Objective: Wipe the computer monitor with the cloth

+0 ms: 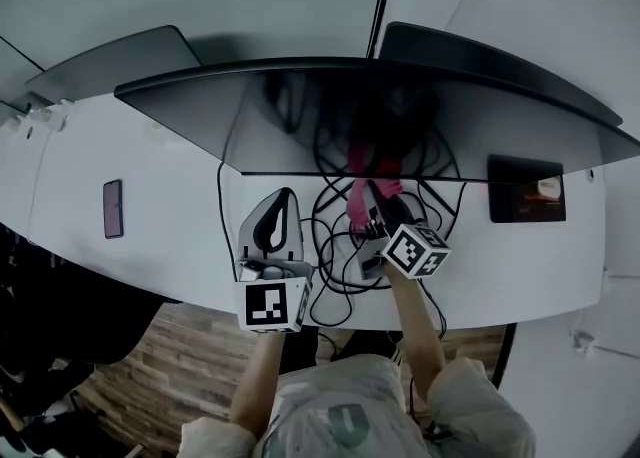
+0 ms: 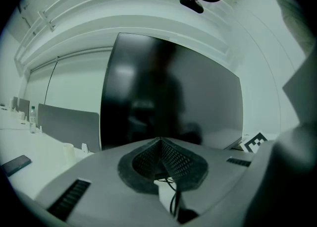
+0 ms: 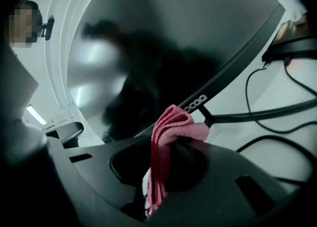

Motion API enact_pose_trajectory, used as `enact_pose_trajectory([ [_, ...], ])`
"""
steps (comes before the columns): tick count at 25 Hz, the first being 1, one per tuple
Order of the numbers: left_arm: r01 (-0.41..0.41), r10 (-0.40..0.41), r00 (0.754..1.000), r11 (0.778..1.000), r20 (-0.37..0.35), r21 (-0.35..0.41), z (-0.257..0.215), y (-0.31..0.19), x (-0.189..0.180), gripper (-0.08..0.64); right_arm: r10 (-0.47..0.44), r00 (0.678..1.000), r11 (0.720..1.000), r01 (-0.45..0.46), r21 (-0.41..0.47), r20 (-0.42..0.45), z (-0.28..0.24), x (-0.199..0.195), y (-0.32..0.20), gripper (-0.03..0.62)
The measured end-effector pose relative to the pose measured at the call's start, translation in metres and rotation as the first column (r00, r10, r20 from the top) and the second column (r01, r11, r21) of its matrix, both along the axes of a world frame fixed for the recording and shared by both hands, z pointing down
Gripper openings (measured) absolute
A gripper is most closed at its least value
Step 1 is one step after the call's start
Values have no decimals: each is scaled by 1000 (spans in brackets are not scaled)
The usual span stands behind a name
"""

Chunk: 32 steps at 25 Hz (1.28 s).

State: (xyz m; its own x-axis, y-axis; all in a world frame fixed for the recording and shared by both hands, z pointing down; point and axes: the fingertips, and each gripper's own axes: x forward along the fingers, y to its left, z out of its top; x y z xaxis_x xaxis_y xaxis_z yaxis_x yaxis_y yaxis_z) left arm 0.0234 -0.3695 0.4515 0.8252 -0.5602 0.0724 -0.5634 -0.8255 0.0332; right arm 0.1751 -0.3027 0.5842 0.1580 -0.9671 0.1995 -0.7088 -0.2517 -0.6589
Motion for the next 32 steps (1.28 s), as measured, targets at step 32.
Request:
enact_pose_trajectory([
  [32,244,-245,970,969,-15,-27,6,-110,-202,14,-200,980,980,199,24,20,1,-218,-158,55],
])
